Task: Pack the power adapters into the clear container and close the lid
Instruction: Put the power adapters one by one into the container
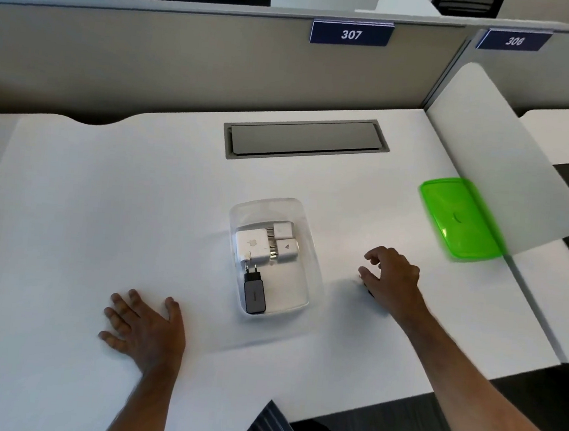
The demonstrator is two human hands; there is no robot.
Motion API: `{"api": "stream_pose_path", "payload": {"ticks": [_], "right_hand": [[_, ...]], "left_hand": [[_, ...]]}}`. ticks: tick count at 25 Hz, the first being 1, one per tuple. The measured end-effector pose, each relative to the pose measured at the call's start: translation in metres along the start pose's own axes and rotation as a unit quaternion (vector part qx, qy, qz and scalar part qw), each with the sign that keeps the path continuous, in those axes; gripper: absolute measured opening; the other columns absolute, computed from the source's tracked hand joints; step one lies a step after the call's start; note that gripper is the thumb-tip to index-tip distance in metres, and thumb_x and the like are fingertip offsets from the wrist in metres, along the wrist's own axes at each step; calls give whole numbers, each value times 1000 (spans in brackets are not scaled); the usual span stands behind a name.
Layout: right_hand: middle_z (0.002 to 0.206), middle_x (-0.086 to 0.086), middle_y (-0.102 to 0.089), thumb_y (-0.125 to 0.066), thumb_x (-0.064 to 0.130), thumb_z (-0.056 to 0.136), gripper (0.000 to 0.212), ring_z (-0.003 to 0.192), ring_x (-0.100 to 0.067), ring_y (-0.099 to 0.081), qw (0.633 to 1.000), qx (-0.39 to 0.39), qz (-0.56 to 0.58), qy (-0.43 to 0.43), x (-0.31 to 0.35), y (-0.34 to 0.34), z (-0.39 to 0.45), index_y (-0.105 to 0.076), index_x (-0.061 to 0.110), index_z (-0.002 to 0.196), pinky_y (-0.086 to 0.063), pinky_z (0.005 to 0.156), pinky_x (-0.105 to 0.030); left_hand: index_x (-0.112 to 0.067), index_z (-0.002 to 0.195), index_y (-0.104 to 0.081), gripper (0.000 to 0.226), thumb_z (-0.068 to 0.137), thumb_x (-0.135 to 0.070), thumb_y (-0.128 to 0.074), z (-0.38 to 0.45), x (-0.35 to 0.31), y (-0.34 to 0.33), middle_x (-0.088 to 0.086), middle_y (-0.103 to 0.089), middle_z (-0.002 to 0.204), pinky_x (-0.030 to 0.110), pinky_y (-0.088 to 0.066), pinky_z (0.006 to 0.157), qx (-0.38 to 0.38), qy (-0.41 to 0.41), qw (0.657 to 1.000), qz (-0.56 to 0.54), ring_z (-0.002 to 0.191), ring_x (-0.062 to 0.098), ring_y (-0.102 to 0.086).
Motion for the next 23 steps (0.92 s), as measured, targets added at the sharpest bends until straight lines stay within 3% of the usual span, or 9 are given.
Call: {"api": "stream_pose_path", "payload": {"ticks": [4, 8, 15, 18, 23], "right_hand": [[121, -4, -61, -76, 31, 82, 47, 113, -32, -57, 997, 36, -47, -47, -32, -4, -21, -61, 20, 125, -36, 92, -42], [131, -8, -58, -75, 32, 82, 59, 120, -35, -54, 990, 89, -80, -77, -48, -12, -34, -54, 20, 136, -39, 95, -44], [122, -10, -61, -67, 20, 88, 44, 113, -36, -56, 991, 73, -76, -81, -53, -16, -42, -55, 15, 130, -40, 91, -43], [120, -12, -62, -69, 18, 86, 43, 109, -39, -56, 994, 58, -54, -72, -50, -13, -43, -56, 12, 127, -43, 89, -44], [115, -6, -63, -72, 22, 84, 39, 108, -33, -57, 996, 32, 54, -60, -26, 5, -40, -59, 18, 120, -49, 90, -46]], "left_hand": [[-11, 159, -22, 76, 97, -46, -50, -1, 4, -1, 16, -13, 170, 66, 2, 121, 11, -23, 1000, -3, 158, 36, -6], [-16, 159, -23, 71, 99, -43, -50, -5, 26, 2, 11, -15, 171, 64, 0, 122, 20, -101, 994, 34, 158, 33, -9], [-17, 159, -24, 75, 94, -51, -40, -6, 32, 10, 8, -13, 172, 62, 0, 123, 45, -130, 990, 34, 158, 31, -9], [-16, 159, -24, 72, 98, -46, -46, -6, 32, 11, 8, -13, 172, 63, 0, 123, 47, -127, 990, 31, 159, 31, -8], [-14, 157, -30, 67, 99, -40, -48, -6, 20, 7, 10, -18, 170, 63, -4, 124, 32, -185, 981, 49, 158, 33, -13]]}}
Point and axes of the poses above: each hand's wrist, its own z-axis towards the middle knuckle, its own y-axis out of the back of the hand, x = y × z, the point moved 2 cm from there along z, towards the middle knuckle
